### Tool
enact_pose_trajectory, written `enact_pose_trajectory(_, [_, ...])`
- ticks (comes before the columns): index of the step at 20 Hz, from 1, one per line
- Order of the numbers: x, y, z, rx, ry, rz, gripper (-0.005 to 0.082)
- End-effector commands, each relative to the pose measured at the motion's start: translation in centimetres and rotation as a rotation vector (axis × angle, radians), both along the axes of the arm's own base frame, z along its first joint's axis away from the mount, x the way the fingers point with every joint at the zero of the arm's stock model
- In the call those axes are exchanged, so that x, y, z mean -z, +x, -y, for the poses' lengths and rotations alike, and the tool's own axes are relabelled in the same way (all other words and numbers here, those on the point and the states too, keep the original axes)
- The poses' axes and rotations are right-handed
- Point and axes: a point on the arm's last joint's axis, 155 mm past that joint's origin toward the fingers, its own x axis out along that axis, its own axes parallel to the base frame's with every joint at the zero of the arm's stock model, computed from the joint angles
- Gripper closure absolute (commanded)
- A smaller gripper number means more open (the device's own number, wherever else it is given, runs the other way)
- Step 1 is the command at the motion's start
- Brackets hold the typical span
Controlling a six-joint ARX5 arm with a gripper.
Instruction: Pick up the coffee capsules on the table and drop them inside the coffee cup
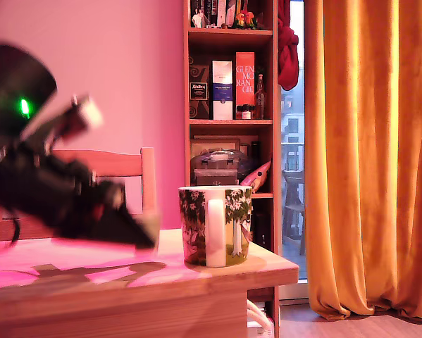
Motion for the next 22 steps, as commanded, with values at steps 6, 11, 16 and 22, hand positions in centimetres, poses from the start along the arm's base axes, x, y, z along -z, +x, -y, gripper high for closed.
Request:
enact_pose_trajectory(6, [-7.0,0.3,0.3,0.004,-0.096,0.161,0.0663])
enact_pose_trajectory(11, [-8.7,0.3,0.9,0.019,-0.121,0.194,0.0663])
enact_pose_trajectory(16, [-11.3,-0.6,4.1,0.106,-0.138,0.204,0.0663])
enact_pose_trajectory(22, [-12.6,-0.2,6.9,0.148,-0.092,0.164,0.0662])
